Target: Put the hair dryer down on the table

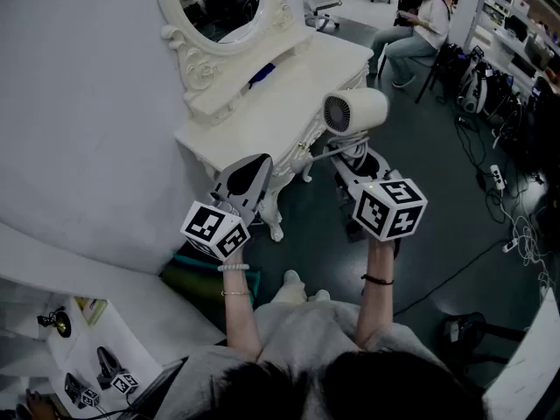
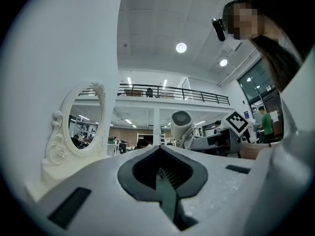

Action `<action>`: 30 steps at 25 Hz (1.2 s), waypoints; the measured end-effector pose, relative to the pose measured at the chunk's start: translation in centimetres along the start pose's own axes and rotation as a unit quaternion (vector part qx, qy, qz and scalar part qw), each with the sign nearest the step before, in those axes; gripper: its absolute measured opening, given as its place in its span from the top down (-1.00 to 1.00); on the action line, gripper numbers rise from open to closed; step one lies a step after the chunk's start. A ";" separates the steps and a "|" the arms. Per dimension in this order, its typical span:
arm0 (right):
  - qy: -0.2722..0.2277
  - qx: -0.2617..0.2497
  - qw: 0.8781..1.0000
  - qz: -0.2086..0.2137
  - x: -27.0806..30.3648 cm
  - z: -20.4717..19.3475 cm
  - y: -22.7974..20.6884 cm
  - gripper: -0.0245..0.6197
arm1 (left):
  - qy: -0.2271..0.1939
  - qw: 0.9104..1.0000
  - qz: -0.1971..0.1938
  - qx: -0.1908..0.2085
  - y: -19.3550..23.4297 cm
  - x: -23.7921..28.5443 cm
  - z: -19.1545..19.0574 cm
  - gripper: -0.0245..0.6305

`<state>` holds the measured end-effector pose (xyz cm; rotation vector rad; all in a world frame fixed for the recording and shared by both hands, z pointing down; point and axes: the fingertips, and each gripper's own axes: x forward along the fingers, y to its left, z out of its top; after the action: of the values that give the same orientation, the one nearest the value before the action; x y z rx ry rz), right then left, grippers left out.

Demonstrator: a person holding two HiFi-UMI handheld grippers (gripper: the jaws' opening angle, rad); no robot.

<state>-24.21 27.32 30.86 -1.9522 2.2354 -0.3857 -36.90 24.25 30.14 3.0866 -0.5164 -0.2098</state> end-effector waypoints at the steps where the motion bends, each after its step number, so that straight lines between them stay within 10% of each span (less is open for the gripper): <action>1: 0.002 -0.001 1.000 0.000 -0.1 -0.1 0.0 0.36 | 0.003 1.000 0.002 -0.002 -0.1 -0.2 -0.2 0.91; 30: 0.008 0.014 1.000 -0.017 0.1 -0.1 -6.8 0.36 | 0.019 0.999 -0.019 -0.019 -1.2 6.1 -3.5 0.91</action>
<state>-17.79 26.46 32.88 -1.9816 2.1971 -0.4348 -30.30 23.32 32.75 3.0588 -0.4468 -0.1583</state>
